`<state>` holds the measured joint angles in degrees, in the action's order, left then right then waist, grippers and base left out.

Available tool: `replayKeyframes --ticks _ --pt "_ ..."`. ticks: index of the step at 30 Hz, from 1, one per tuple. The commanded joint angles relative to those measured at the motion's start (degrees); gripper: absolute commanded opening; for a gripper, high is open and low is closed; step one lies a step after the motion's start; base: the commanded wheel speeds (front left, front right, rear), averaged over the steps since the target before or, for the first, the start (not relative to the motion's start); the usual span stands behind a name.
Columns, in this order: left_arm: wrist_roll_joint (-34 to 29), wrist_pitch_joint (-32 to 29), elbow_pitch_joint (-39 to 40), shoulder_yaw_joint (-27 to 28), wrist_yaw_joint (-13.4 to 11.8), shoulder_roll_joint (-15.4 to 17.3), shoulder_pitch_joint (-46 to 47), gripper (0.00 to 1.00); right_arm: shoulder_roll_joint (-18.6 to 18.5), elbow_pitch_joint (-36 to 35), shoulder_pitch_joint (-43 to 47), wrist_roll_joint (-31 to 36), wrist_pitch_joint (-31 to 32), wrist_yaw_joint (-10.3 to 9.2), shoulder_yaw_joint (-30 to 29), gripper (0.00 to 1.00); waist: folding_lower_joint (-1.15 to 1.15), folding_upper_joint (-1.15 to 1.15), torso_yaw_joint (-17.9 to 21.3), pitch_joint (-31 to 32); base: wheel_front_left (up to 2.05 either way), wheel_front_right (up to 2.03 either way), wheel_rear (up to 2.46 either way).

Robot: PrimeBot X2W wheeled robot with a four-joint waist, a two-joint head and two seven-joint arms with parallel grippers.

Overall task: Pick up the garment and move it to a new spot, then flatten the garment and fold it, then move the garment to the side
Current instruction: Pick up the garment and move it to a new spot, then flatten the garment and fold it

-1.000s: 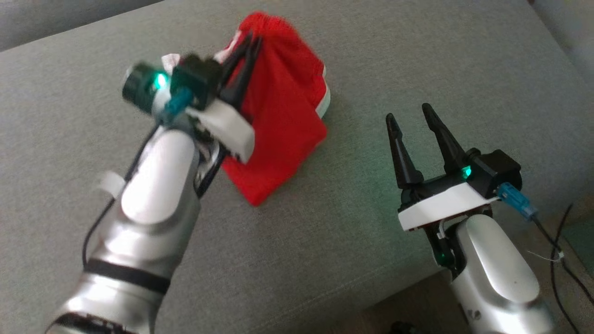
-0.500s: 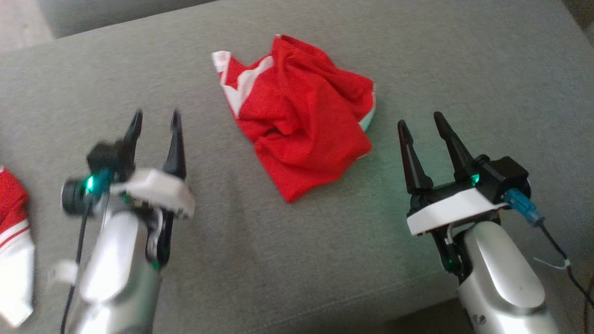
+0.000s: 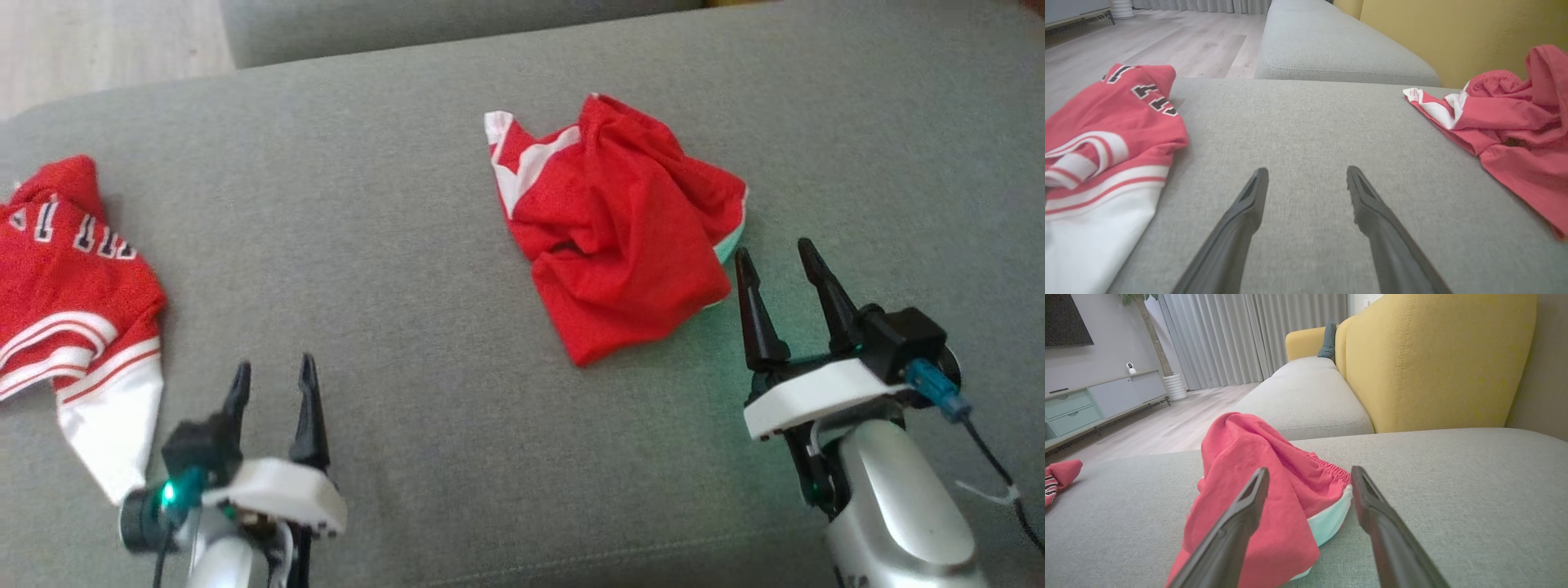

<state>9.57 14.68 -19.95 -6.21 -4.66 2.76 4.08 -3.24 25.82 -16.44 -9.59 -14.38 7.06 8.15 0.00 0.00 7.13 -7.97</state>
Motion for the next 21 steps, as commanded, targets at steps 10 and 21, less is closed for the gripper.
replayKeyframes --ticks 10,21 --pt "0.9 0.3 2.4 -4.4 0.1 0.1 0.0 1.00 0.3 2.0 -0.2 1.1 -0.6 0.43 3.2 1.00 0.00 0.00 -2.9 0.2 0.00 0.00 0.00" --pt "2.3 0.3 2.0 -9.8 -0.9 0.1 1.8 1.00 0.1 8.0 -0.9 1.0 -0.6 0.43 2.6 1.00 0.00 0.00 -4.8 0.1 0.00 0.00 0.00"
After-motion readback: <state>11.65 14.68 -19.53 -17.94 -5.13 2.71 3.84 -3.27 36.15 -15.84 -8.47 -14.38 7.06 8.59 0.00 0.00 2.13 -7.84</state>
